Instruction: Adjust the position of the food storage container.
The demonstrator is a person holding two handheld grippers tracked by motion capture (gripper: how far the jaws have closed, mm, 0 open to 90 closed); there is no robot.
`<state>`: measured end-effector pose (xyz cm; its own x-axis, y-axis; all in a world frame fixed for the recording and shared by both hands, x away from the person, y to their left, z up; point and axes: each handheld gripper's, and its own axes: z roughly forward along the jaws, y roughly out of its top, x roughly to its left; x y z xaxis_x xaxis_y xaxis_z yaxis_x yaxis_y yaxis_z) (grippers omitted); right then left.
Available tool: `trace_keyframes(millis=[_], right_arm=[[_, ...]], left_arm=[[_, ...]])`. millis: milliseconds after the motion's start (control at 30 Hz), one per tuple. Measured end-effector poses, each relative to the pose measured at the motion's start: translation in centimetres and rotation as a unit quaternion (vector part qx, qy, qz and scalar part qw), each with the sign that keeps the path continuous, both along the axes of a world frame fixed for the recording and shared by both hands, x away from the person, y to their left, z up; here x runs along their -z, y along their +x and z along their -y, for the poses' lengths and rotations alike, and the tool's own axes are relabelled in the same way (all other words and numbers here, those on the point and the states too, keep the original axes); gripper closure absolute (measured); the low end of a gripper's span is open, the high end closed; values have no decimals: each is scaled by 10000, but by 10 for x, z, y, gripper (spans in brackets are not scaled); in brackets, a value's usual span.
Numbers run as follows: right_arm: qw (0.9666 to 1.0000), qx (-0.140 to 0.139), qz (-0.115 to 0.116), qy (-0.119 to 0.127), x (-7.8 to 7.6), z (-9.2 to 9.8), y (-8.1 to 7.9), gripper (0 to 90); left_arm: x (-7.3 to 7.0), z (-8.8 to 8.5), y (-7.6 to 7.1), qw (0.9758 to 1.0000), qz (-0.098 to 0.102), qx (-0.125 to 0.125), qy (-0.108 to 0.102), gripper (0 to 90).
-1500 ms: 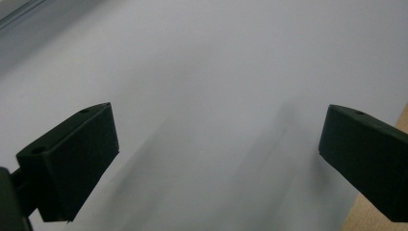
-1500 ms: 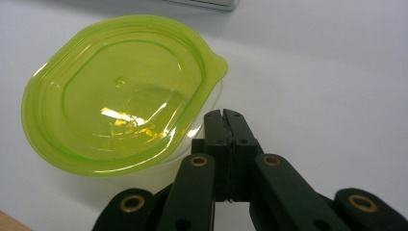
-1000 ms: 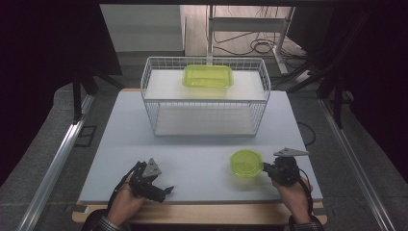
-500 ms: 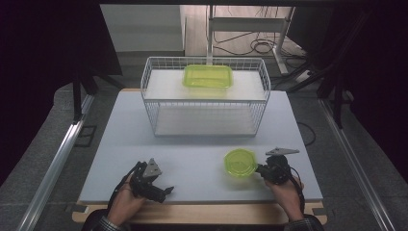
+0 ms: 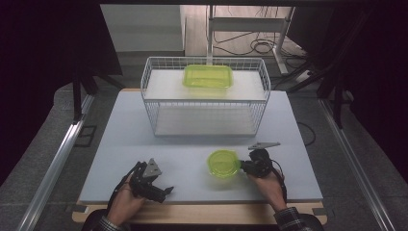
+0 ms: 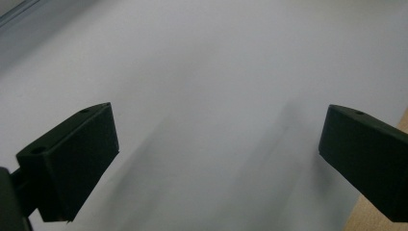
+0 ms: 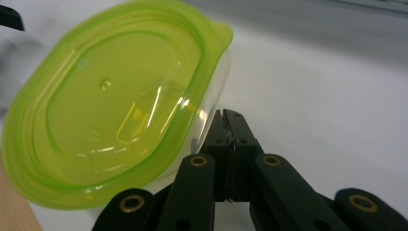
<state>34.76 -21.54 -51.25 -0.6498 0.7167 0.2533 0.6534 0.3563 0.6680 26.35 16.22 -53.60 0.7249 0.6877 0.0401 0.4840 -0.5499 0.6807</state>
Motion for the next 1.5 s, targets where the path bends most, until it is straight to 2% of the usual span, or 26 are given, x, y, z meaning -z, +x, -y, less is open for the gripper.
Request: trace_keyframes(millis=[233,400,533,733,867,1033,1167,1267,1500], right_arm=[[9996,-229,-105,161,2,-22,7,889],[9992,-376,-51,78,3,-32,6,888],[9995,-301,72,-29,0,-27,5,873],[9988,-170,429,-158,-13,-12,-1,808],[9972,-129,696,-233,-21,-3,-7,715],[9966,-85,800,-180,-27,8,-13,589],[9956,-75,919,-181,-29,13,-16,433],[9953,-76,953,-120,-28,15,-17,314],[9949,-207,986,-94,-25,14,-20,151]], left_arm=[[0,0,0,10000,0,2,7,1],[0,0,0,10000,3,3,6,1],[0,0,0,10000,21,7,5,1],[-2,1,-1,10000,71,-19,-64,3],[-4,0,-1,9999,84,-82,-102,9],[-3,1,-1,9999,81,-76,-76,9],[-3,0,-1,9999,99,-81,-65,9],[-3,0,-1,9999,108,-75,-56,9],[-1,1,-1,9999,97,-37,-9,7]])
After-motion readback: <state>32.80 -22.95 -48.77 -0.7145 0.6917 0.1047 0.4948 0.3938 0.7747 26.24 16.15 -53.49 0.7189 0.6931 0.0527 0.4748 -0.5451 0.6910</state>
